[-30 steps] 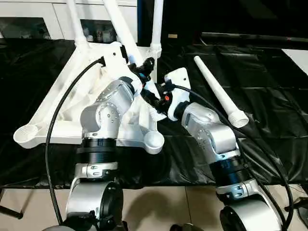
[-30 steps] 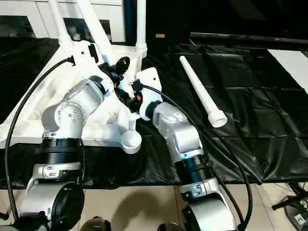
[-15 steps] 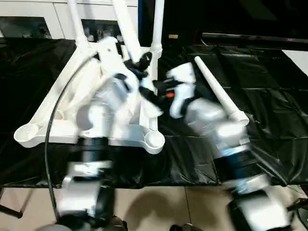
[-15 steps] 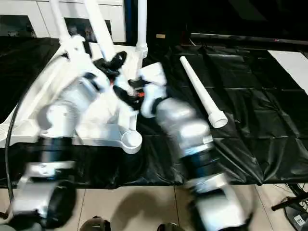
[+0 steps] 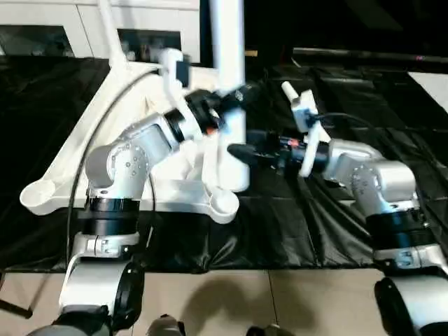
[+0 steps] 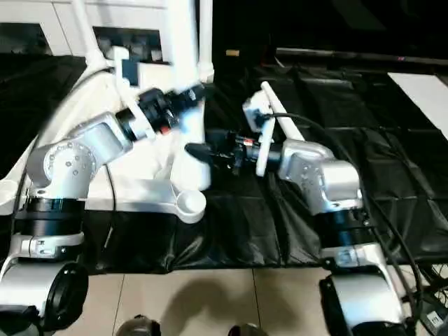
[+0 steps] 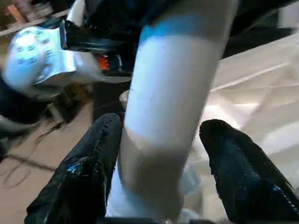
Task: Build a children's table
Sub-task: Pick table leg
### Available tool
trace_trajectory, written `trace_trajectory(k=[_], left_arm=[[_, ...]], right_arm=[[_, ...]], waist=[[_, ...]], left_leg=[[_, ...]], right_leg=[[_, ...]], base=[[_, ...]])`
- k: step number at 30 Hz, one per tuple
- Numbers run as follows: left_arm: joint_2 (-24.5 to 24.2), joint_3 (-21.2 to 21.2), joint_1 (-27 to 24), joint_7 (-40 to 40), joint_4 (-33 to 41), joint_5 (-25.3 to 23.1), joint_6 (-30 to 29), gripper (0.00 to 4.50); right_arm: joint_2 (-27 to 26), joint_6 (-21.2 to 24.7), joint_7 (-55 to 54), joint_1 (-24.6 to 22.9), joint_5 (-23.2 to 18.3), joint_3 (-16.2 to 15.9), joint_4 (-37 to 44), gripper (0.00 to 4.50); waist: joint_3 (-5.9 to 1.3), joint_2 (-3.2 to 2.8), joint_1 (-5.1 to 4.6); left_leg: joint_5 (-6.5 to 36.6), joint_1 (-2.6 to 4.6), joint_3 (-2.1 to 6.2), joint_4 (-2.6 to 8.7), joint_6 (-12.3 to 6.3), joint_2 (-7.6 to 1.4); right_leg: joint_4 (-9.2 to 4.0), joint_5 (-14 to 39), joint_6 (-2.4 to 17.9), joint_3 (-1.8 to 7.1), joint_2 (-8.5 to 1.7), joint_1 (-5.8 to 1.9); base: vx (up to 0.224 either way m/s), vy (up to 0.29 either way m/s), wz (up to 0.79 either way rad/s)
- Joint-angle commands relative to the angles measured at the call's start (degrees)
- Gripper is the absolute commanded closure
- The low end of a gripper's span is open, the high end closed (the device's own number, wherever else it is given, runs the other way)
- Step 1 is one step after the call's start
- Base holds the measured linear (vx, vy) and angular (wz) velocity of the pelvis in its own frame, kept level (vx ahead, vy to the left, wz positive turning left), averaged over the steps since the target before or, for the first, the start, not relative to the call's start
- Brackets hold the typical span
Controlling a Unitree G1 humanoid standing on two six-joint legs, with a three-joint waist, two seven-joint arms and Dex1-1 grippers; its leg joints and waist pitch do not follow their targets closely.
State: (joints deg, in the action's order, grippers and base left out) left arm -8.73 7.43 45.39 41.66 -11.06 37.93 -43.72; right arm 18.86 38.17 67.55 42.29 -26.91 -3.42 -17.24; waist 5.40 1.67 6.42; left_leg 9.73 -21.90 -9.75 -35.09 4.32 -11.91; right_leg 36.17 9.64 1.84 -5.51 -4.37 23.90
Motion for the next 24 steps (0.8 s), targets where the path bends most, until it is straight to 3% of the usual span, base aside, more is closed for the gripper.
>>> trace_trajectory(k=[1,3,6,8,10,16,24], left_arm=[[-0.4,-1.0,1.1,2.0,0.4,0.9,-0.2,2.59],[-0.4,-1.0,1.4,2.9,0.1,1.4,-0.4,2.59],[-0.3,-0.1,1.4,6.5,1.4,5.7,-3.3,2.59],[-0.5,-0.1,1.2,7.6,2.0,6.9,-4.1,2.59],[-0.6,0.4,0.6,9.8,3.1,9.9,-6.1,2.59],[-0.9,0.3,0.7,12.0,3.0,11.1,-7.4,2.59],[-0.8,-0.5,1.0,12.9,2.1,11.2,-7.2,2.59]], right_arm=[[0.9,0.5,2.9,1.2,-0.7,-1.5,-0.6,1.46],[1.1,0.6,3.9,1.4,-0.6,-1.9,-1.0,1.46],[1.3,1.9,6.8,2.1,-1.3,-2.5,-2.0,1.46],[1.4,2.3,7.5,2.2,-1.6,-2.6,-2.0,1.46],[2.1,3.2,10.1,2.3,-2.4,-3.4,-1.7,1.46],[3.0,3.9,13.0,2.5,-3.2,-4.3,-1.6,1.46],[2.4,5.8,14.9,2.1,-4.6,-4.8,-0.9,2.22]], waist=[[-5.9,0.28,0.15],[-5.83,0.4,0.21],[-5.86,0.65,0.2],[-5.86,0.4,0.32],[-5.86,0.53,0.31],[-5.87,0.51,0.38],[-5.95,0.52,0.35]], left_leg=[[5.8,0.58,-0.02,3.34,-2.01,-1.13],[6.6,0.66,-0.03,3.37,-1.54,-1.1],[6.3,0.55,-0.08,3.32,-1.41,-1.07],[6.4,0.59,-0.01,3.31,-1.55,-1.2],[6.4,0.56,-0.01,3.32,-1.62,-1.2],[6.2,0.5,-0.02,3.28,-1.54,-1.16],[5.8,0.47,0.02,3.26,-1.51,-1.16]], right_leg=[[-4.0,9.7,11.3,3.13,-3.86,-4.33],[-4.24,11.9,10.4,3.1,-3.89,-4.27],[-4.24,12.0,10.7,3.09,-3.91,-4.24],[-4.12,11.9,10.8,3.05,-3.85,-4.11],[-4.11,12.1,10.7,3.04,-3.87,-4.17],[-4.25,12.8,10.0,3.05,-3.86,-4.15],[-4.19,12.3,9.9,3.03,-3.77,-4.15]], base=[[0.0,0.0,0.0],[0.0,0.0,0.0],[0.0,0.0,0.0],[0.0,0.0,0.0],[0.0,0.0,0.0],[0.0,0.0,0.0],[0.0,0.0,0.0]])
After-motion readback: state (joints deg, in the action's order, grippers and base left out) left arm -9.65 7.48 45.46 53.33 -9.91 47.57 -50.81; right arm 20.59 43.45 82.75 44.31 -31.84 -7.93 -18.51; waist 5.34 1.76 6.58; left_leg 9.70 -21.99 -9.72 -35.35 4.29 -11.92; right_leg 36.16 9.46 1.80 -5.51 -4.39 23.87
